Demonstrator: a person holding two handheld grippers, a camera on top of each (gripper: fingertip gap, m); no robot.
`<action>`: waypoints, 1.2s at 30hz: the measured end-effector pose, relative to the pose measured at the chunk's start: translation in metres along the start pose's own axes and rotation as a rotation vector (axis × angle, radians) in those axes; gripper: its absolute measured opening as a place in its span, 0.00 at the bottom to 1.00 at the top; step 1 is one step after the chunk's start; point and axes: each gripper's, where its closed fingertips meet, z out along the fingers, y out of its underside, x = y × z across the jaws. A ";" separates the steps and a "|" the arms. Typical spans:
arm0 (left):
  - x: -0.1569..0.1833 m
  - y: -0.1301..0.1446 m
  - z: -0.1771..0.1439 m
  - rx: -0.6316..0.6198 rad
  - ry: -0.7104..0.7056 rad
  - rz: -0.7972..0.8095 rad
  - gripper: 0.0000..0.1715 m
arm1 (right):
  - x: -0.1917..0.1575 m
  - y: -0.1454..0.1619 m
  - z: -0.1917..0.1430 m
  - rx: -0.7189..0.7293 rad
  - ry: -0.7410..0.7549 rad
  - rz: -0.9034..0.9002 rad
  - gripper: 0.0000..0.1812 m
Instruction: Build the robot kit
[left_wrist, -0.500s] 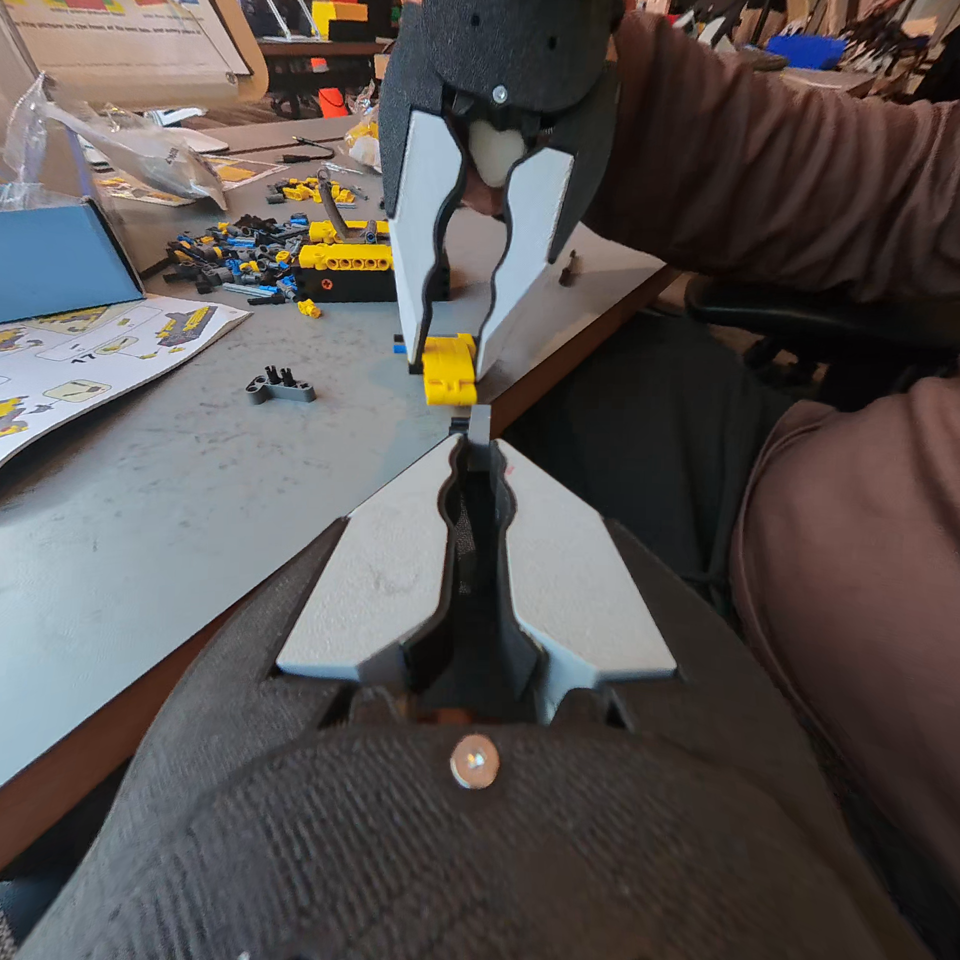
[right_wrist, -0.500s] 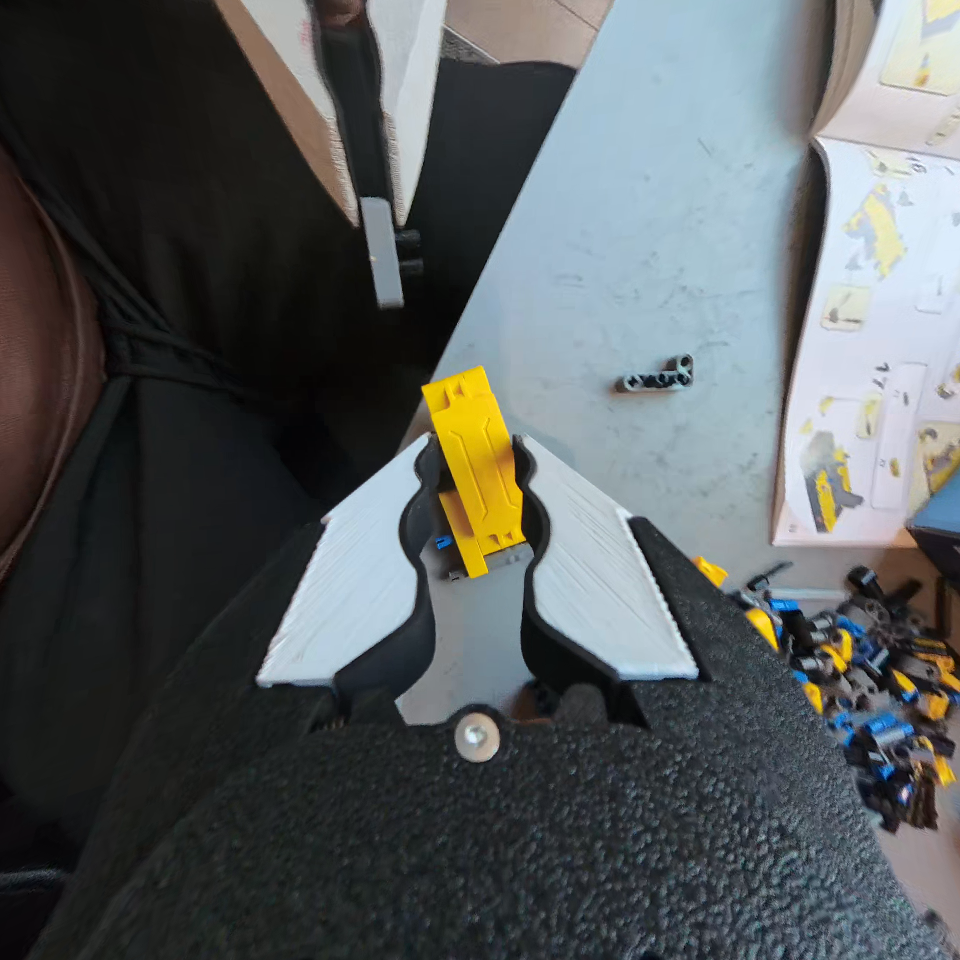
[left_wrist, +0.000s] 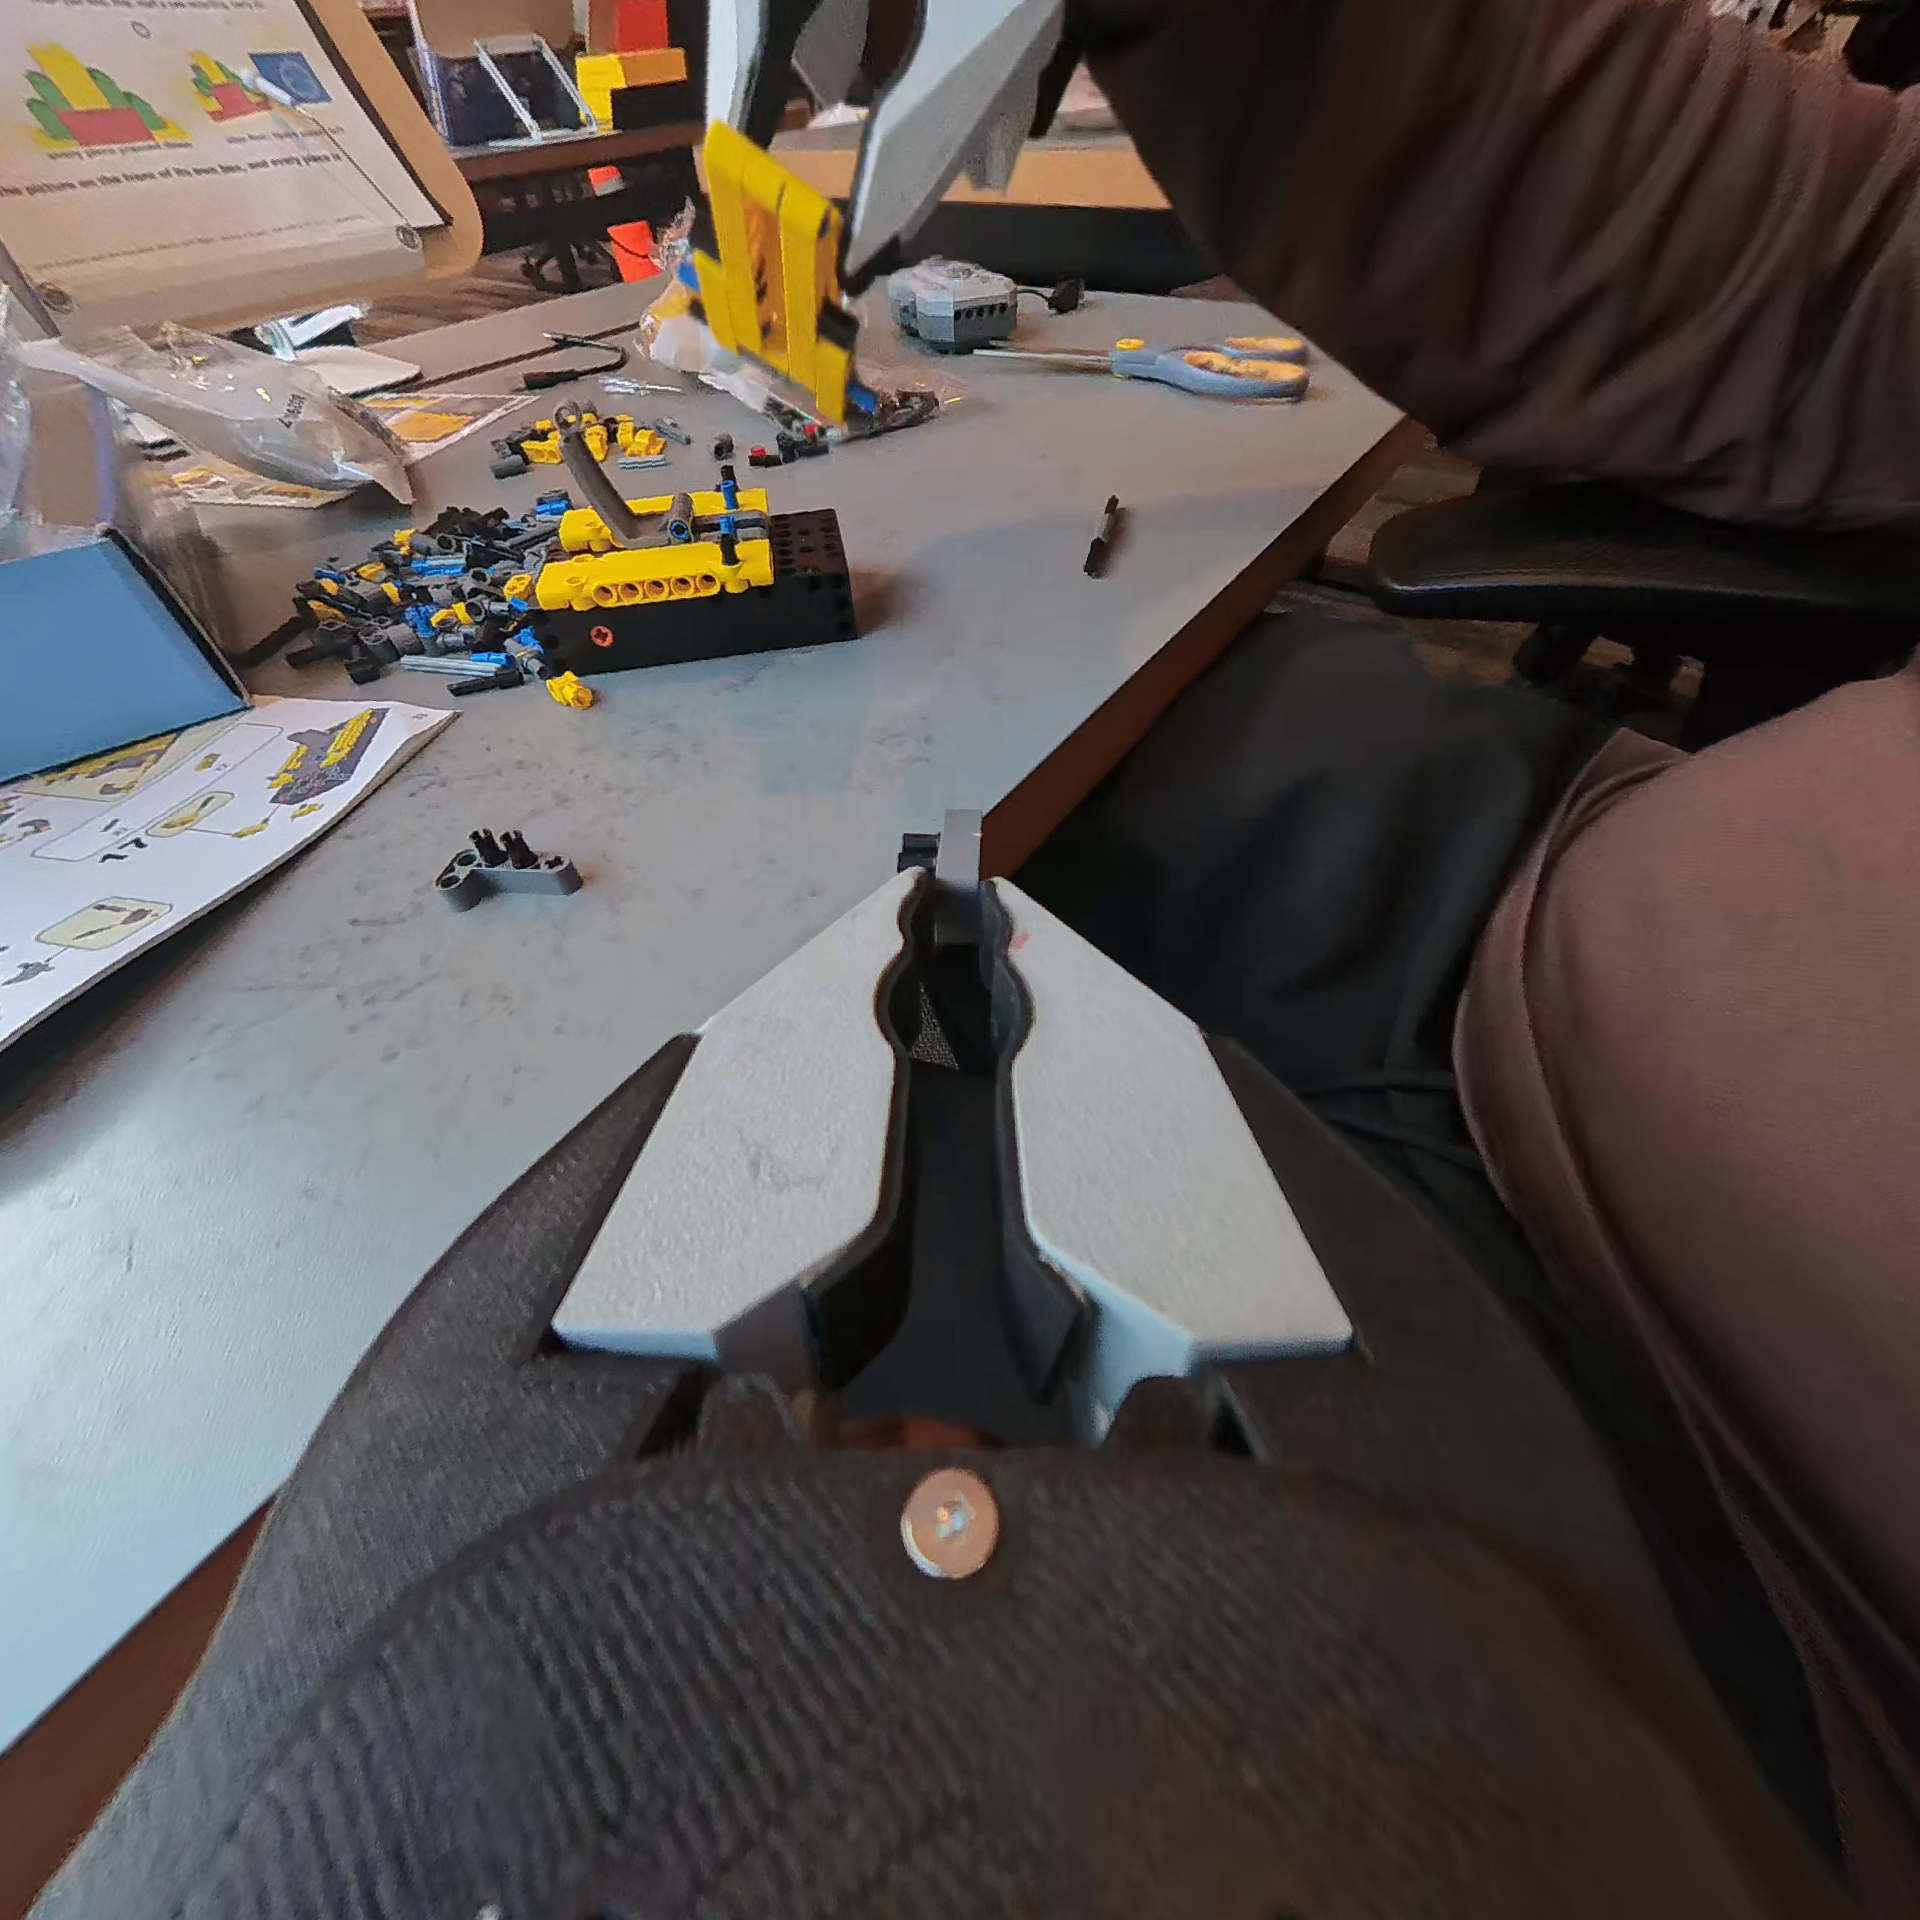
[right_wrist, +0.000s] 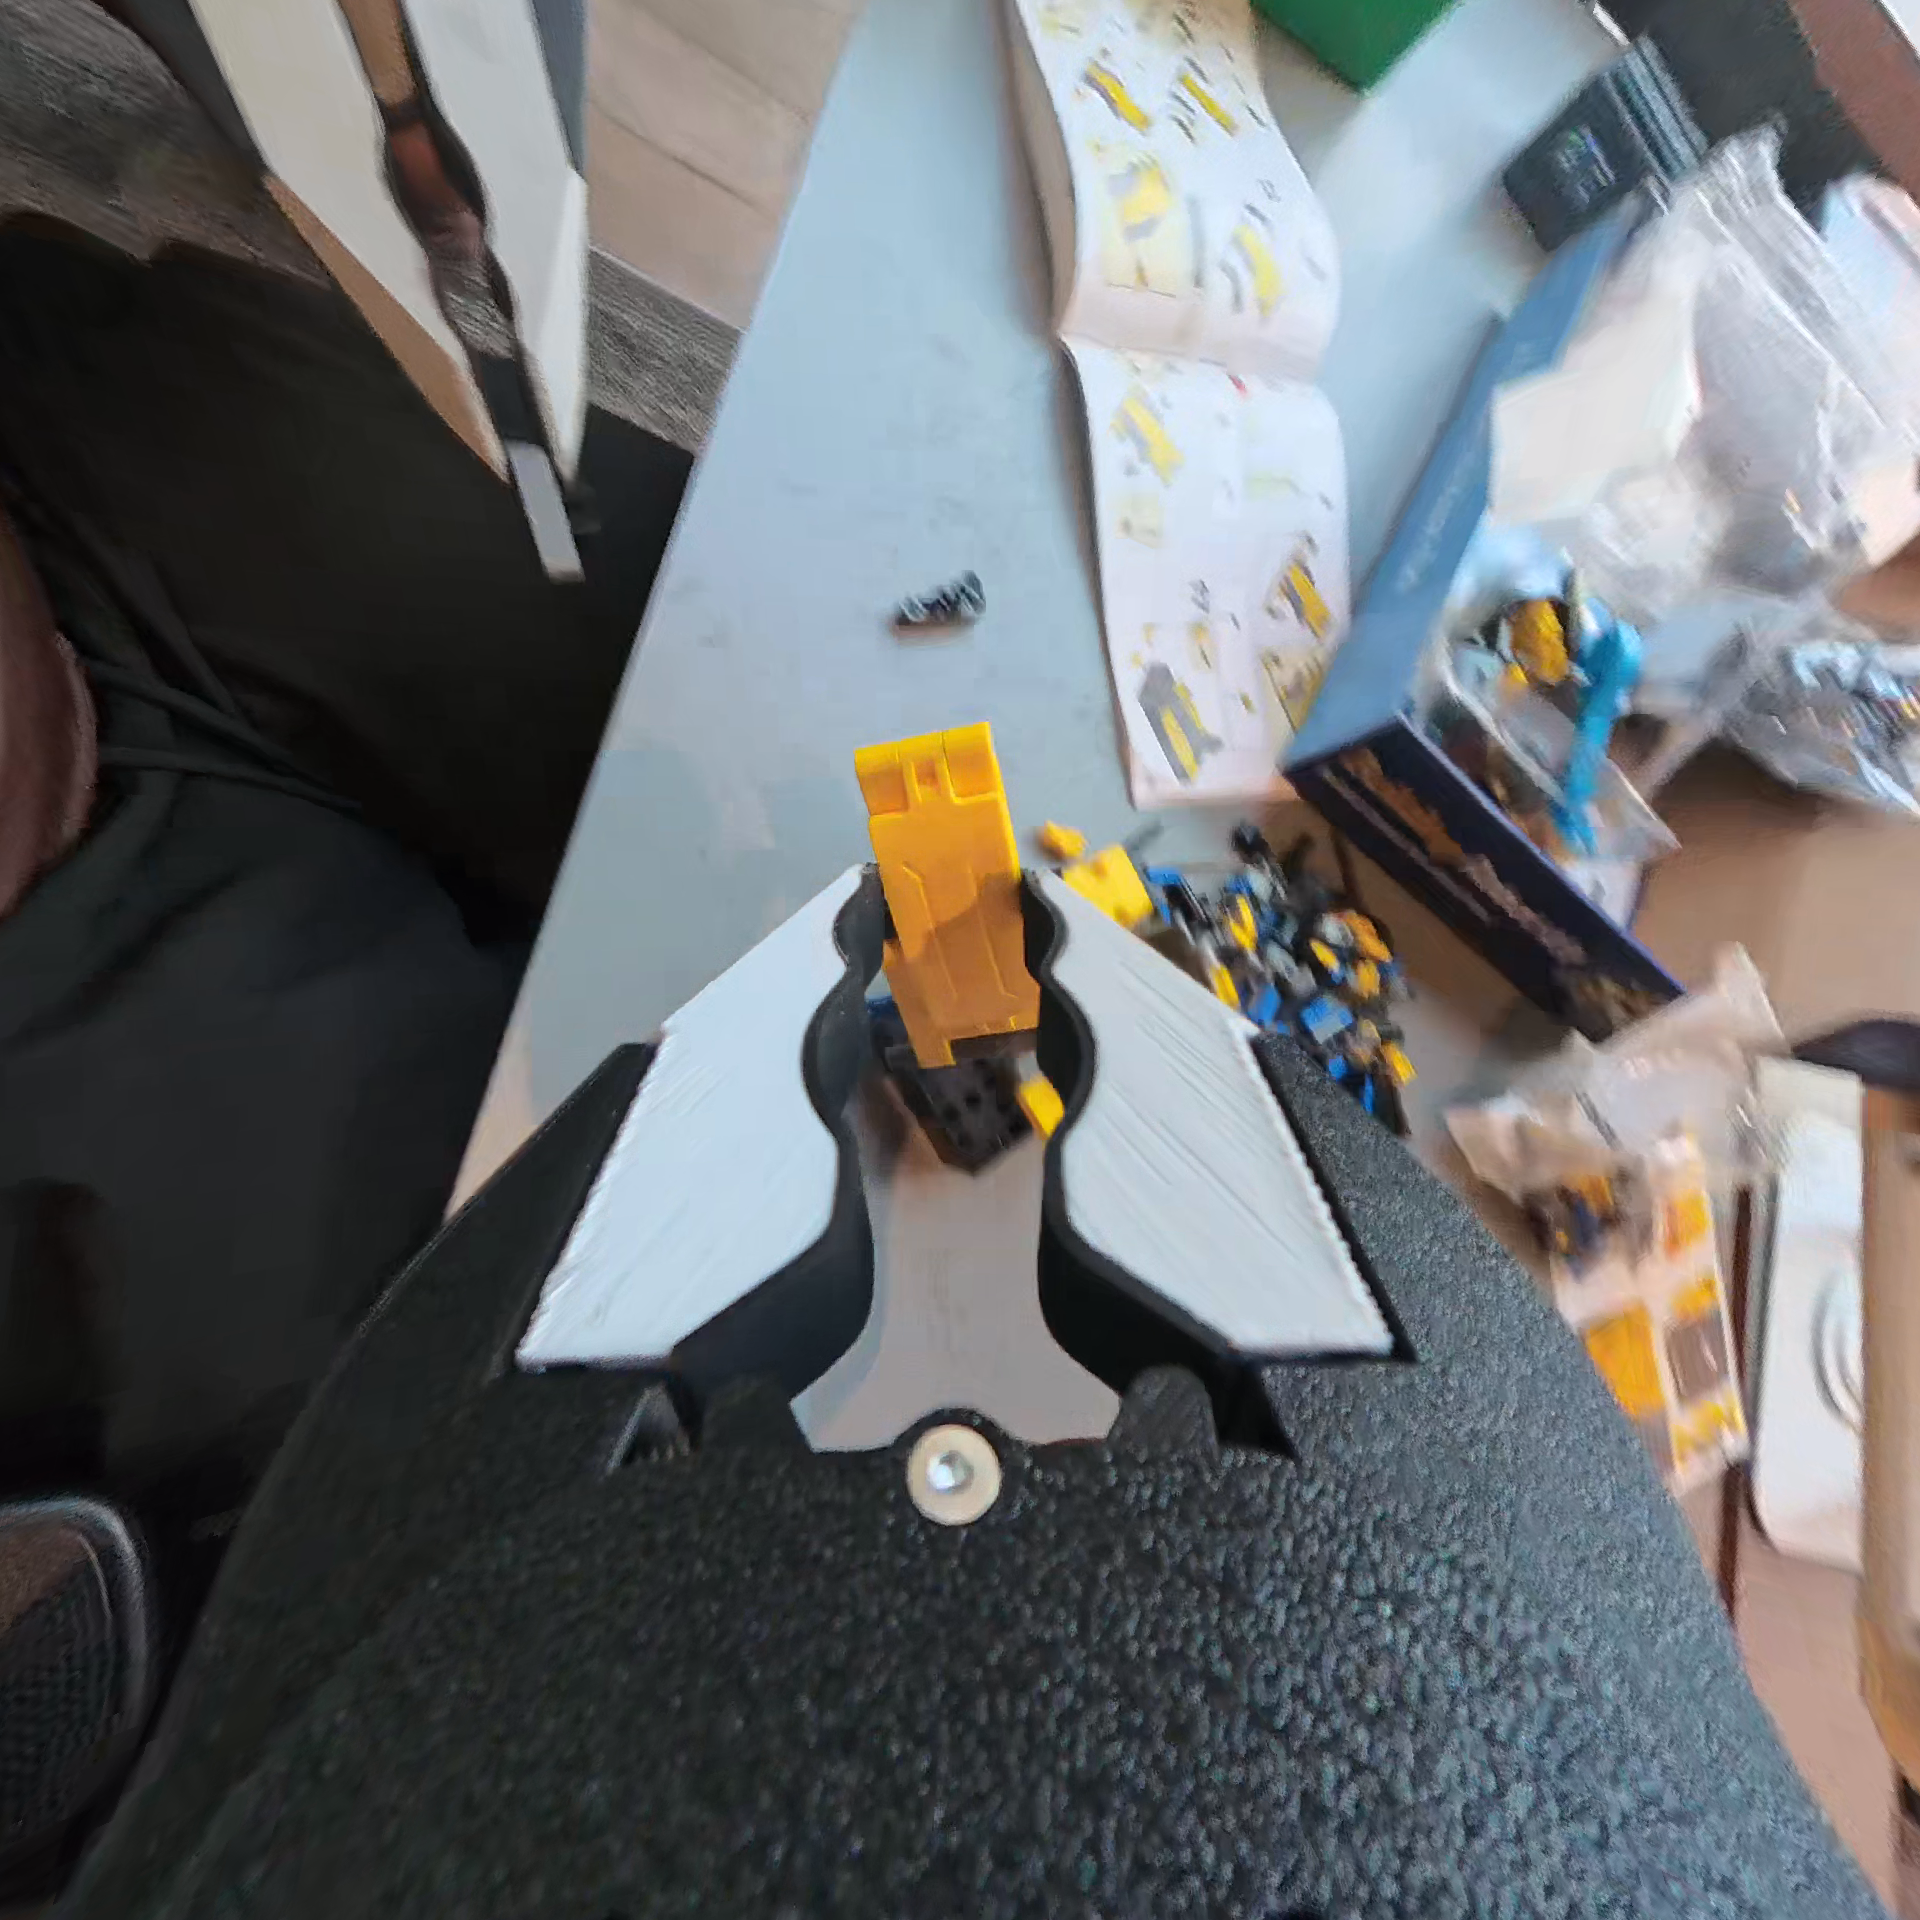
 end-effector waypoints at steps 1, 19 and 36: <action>0.000 0.000 0.002 -0.001 0.004 0.004 0.03 | 0.007 0.013 -0.006 -0.035 0.036 0.008 0.14; 0.014 -0.001 0.033 -0.018 0.159 0.072 0.03 | 0.029 0.061 0.043 -0.448 0.393 -0.451 0.14; 0.019 0.009 0.043 -0.060 0.180 0.069 0.03 | 0.030 0.082 0.017 -0.198 0.284 -0.076 0.27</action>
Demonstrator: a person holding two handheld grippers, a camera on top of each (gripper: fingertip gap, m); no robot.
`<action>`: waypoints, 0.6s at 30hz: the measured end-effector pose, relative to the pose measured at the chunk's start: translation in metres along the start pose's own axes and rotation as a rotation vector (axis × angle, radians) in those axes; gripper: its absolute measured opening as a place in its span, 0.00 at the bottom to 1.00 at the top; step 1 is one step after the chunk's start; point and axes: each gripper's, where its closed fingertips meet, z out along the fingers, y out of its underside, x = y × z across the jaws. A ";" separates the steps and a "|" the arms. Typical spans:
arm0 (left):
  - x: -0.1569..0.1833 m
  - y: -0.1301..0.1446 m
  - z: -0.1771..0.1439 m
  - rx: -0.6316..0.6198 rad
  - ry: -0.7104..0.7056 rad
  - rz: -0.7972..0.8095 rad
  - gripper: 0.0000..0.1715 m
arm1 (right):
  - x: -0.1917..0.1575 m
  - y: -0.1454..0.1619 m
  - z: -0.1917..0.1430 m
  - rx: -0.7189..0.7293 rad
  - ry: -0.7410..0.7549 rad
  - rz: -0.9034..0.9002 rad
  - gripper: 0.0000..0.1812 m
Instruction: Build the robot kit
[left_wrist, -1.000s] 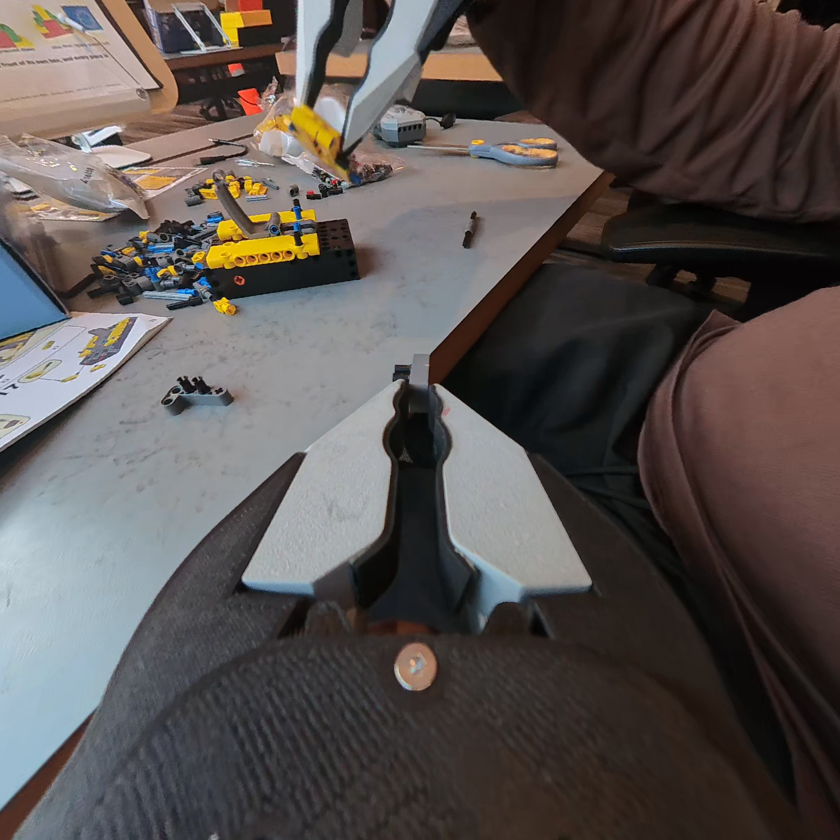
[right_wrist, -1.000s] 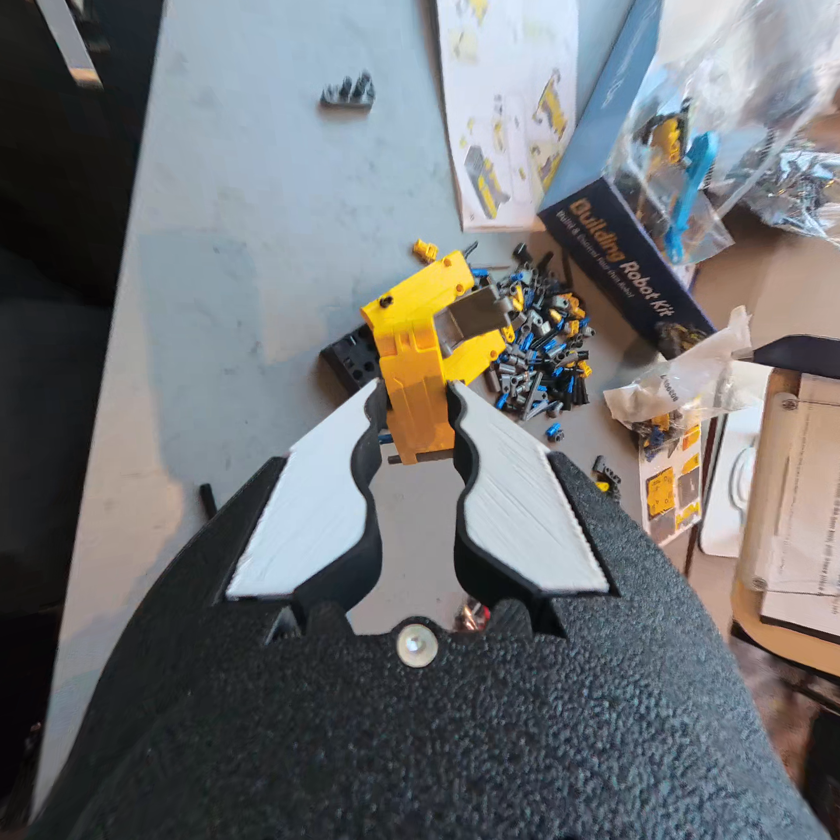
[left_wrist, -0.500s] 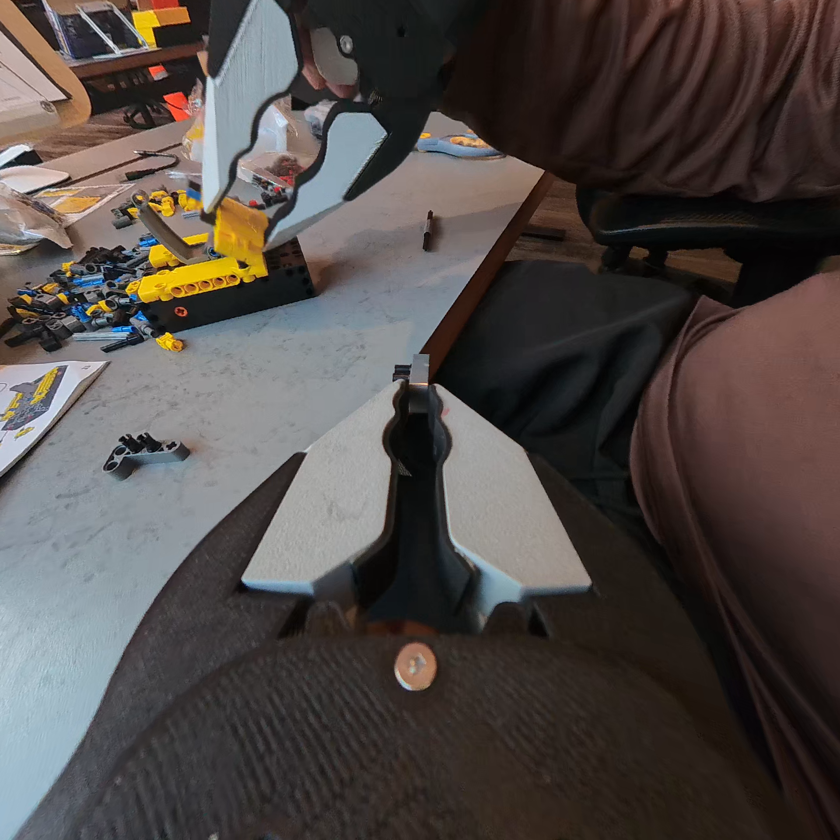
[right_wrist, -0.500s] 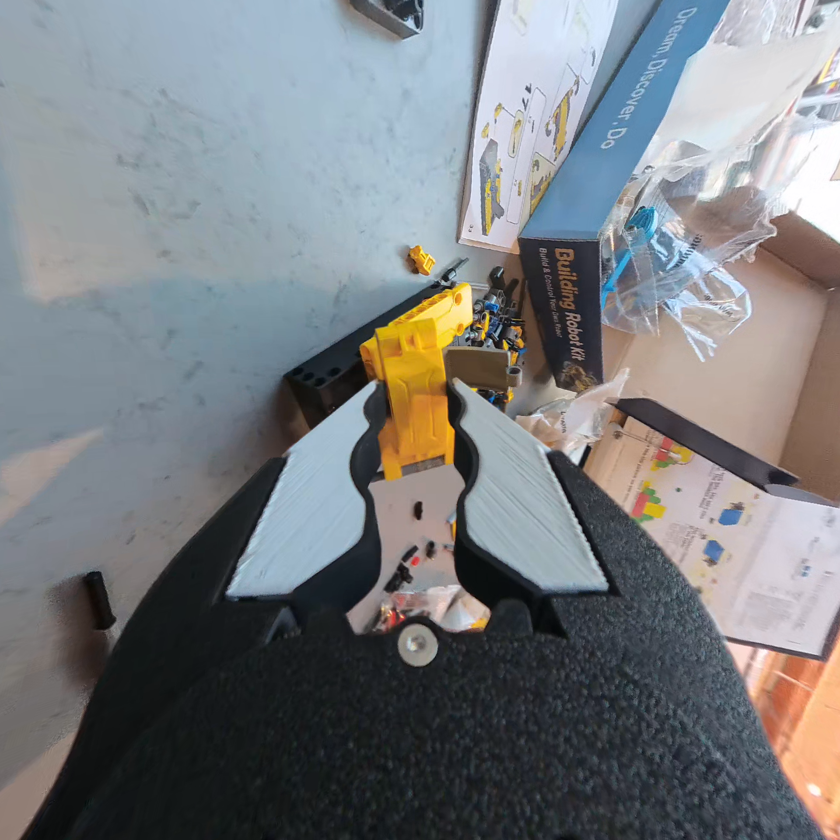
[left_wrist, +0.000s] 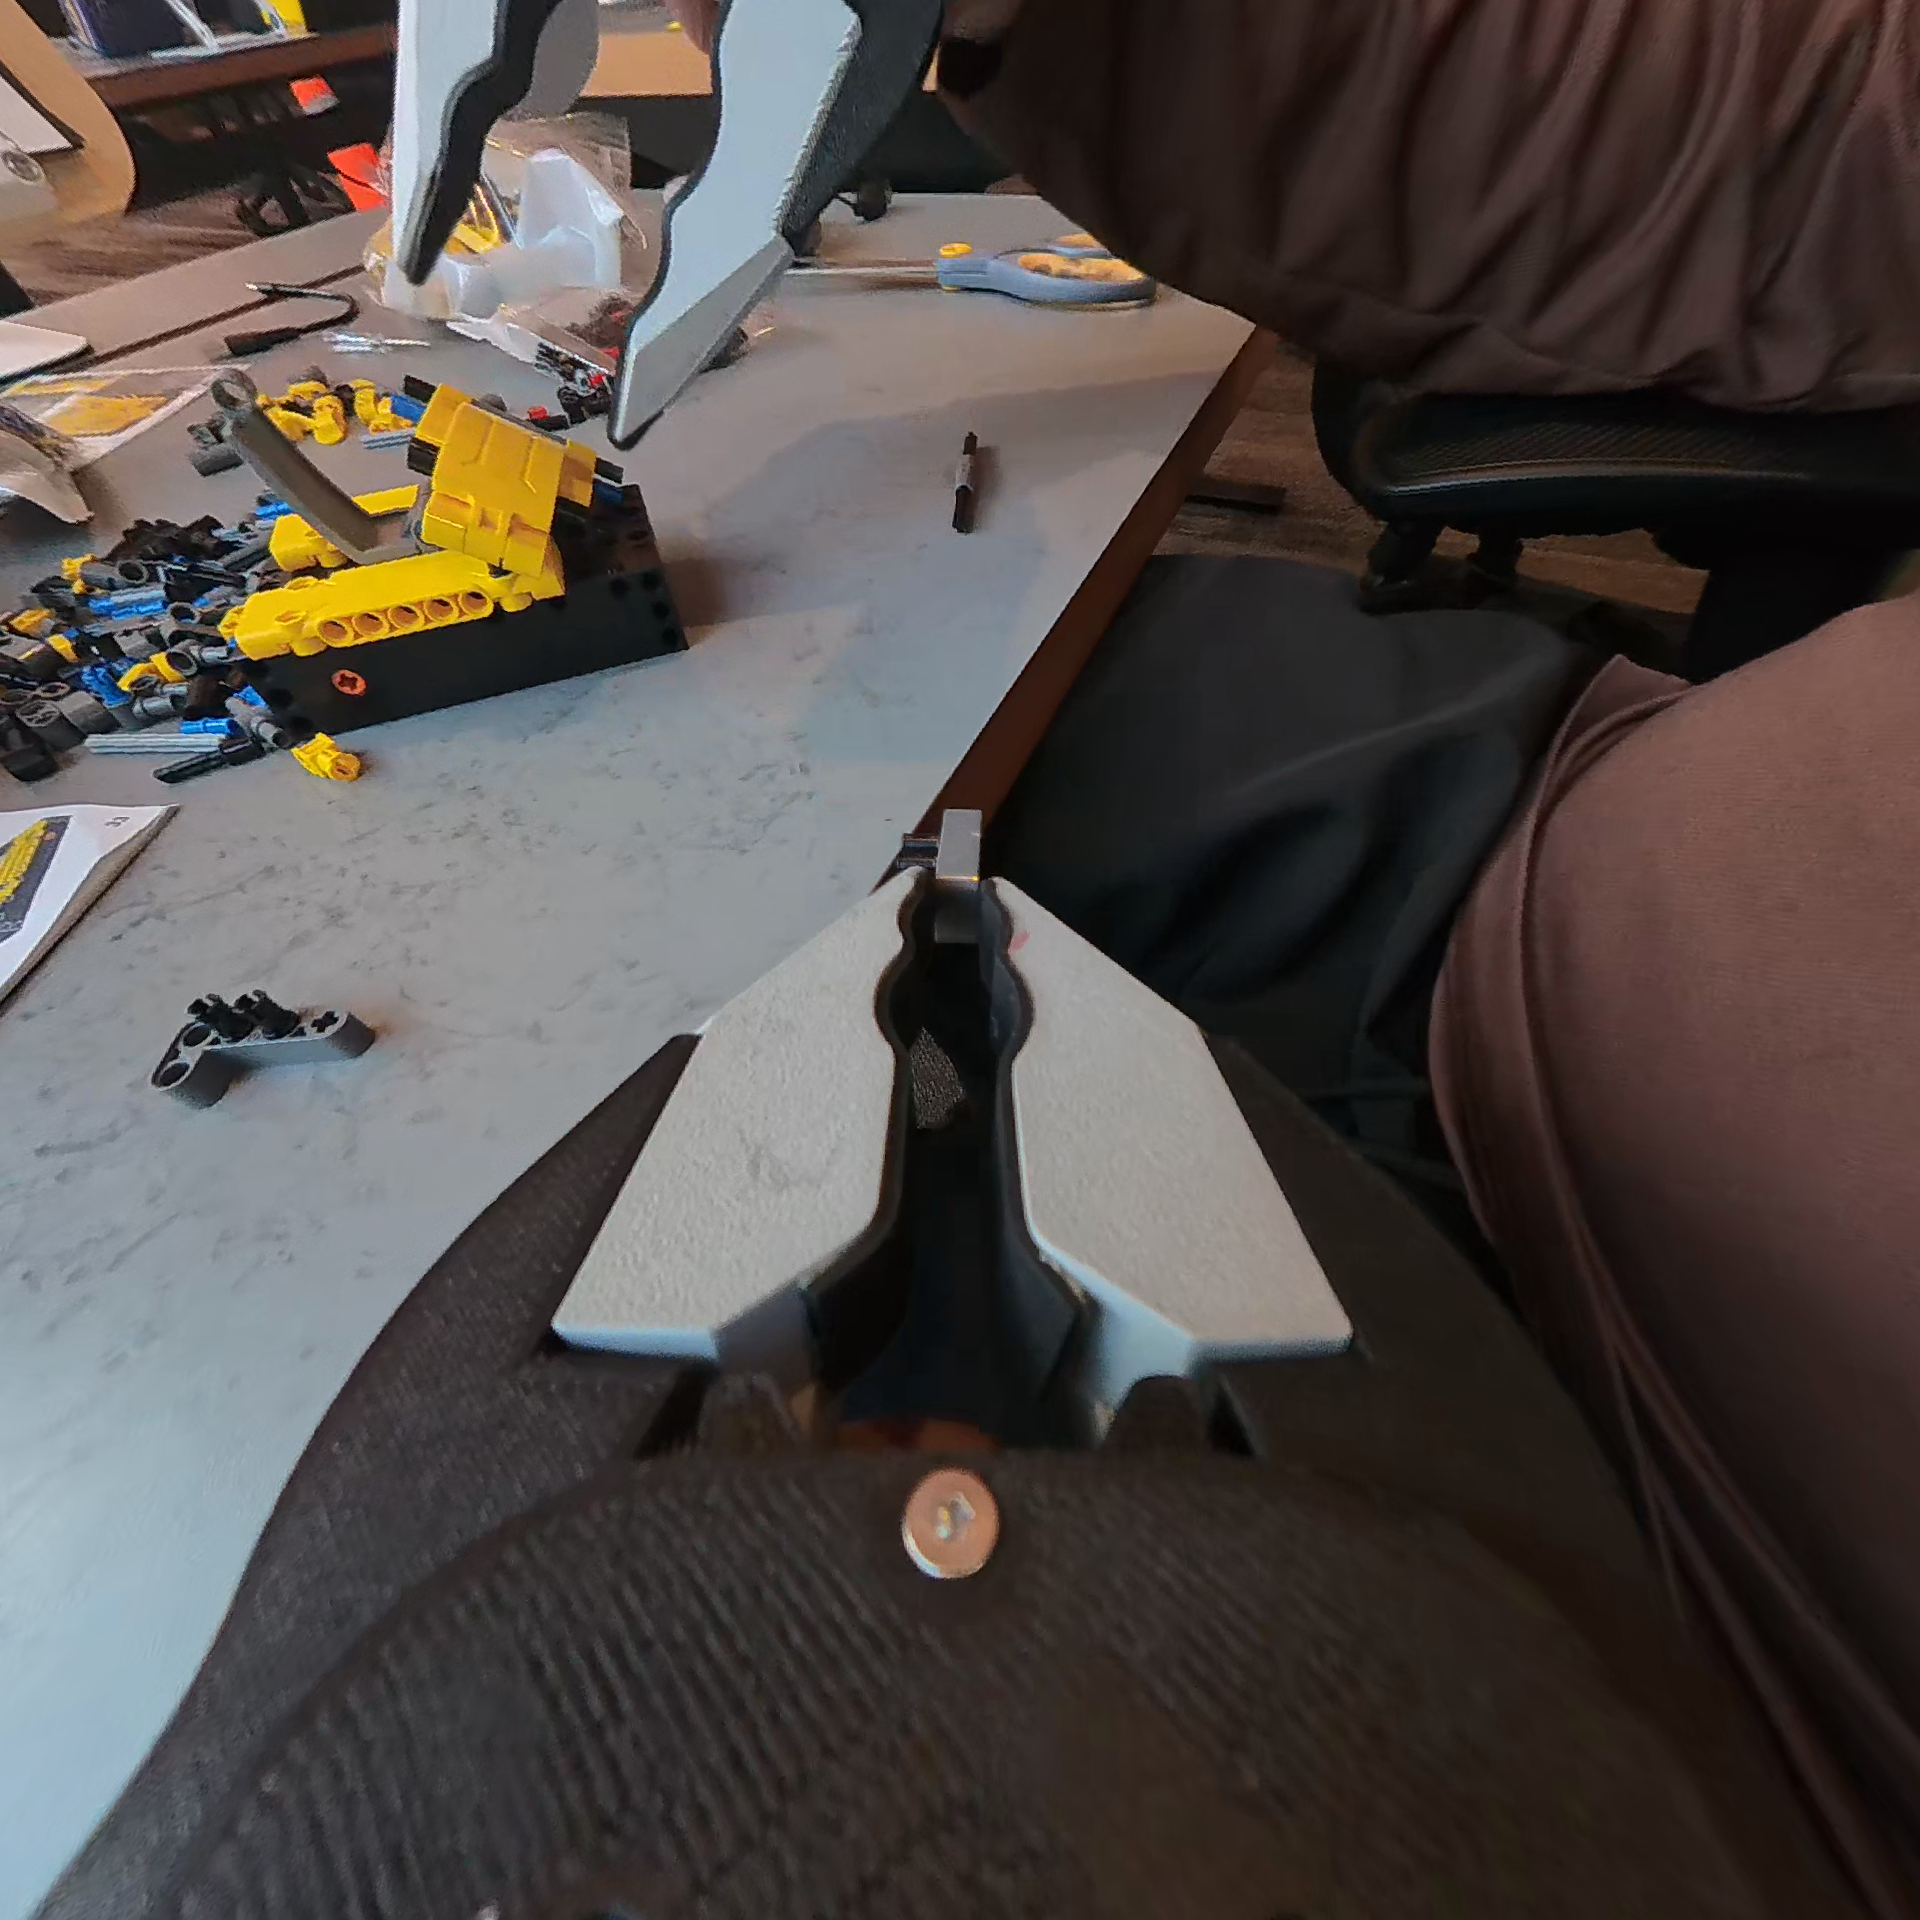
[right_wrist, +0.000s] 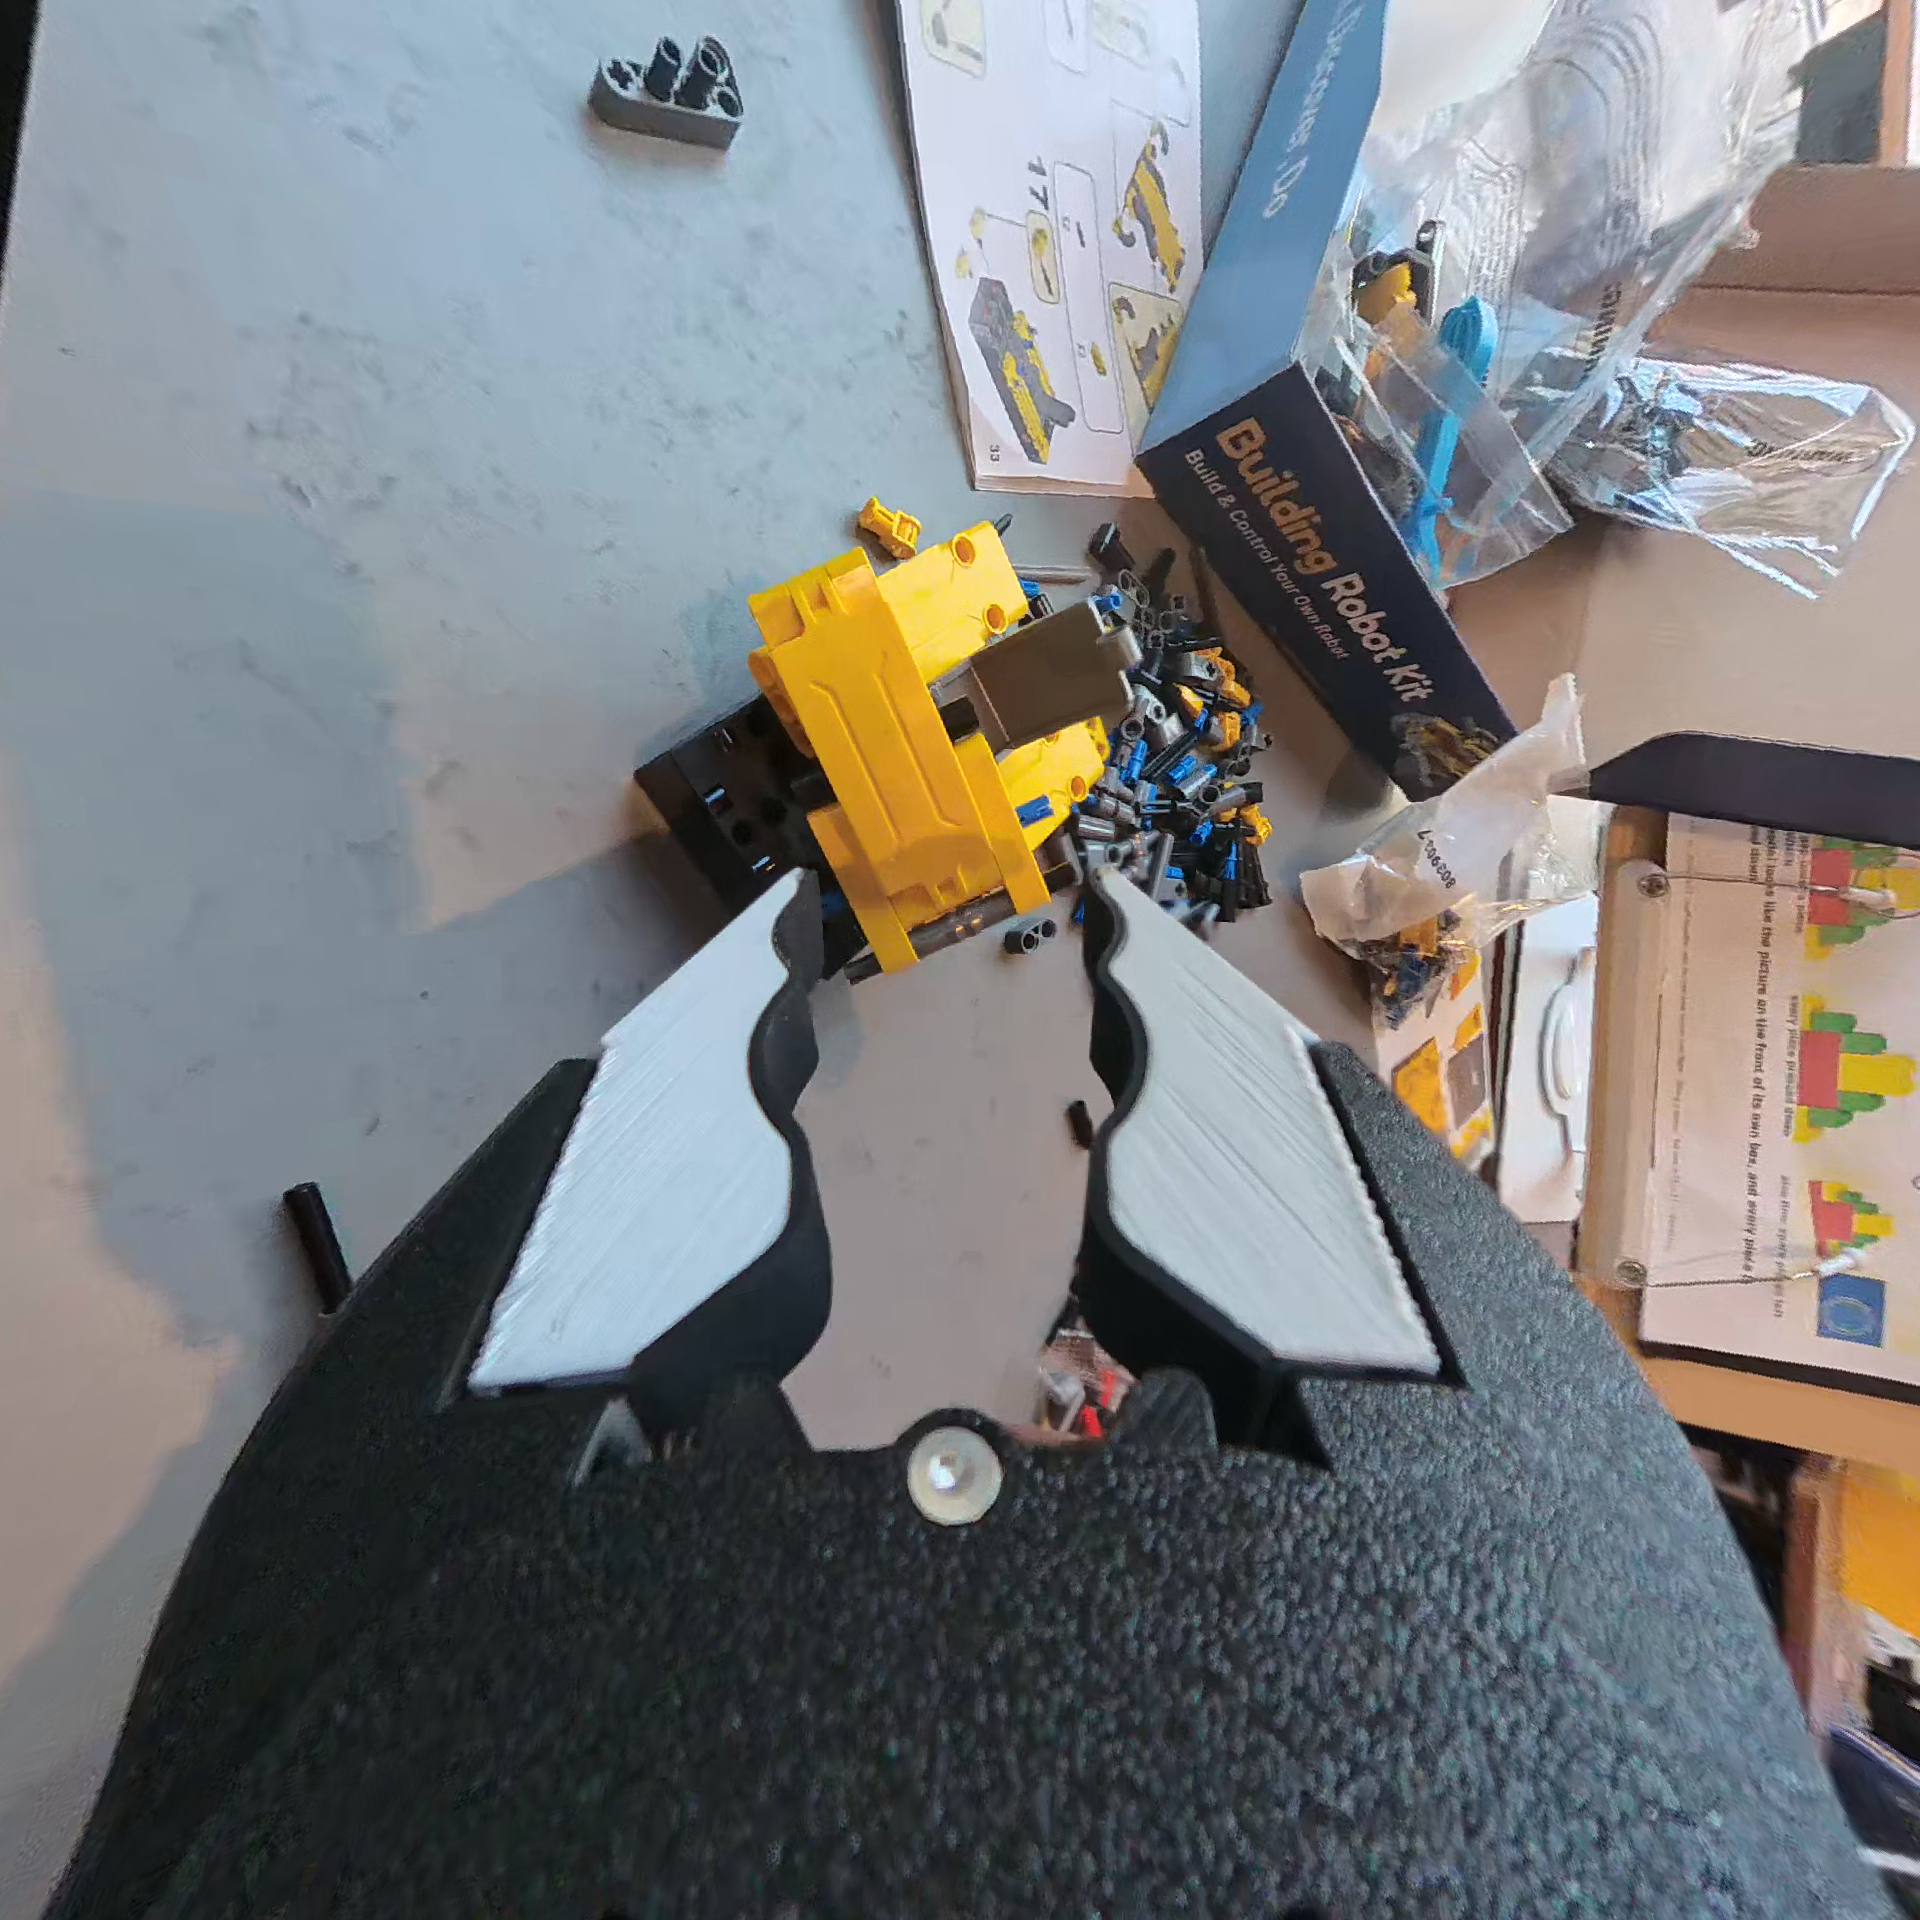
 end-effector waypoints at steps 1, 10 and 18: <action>0.001 0.000 0.001 -0.004 0.001 0.004 0.03 | 0.000 0.003 0.001 0.003 -0.017 0.027 0.28; 0.000 0.003 -0.005 -0.011 -0.015 0.005 0.03 | -0.030 0.038 0.008 0.016 -0.386 0.459 0.24; 0.000 0.003 -0.010 -0.009 -0.026 0.012 0.03 | -0.078 -0.007 0.001 0.108 -0.641 0.334 0.11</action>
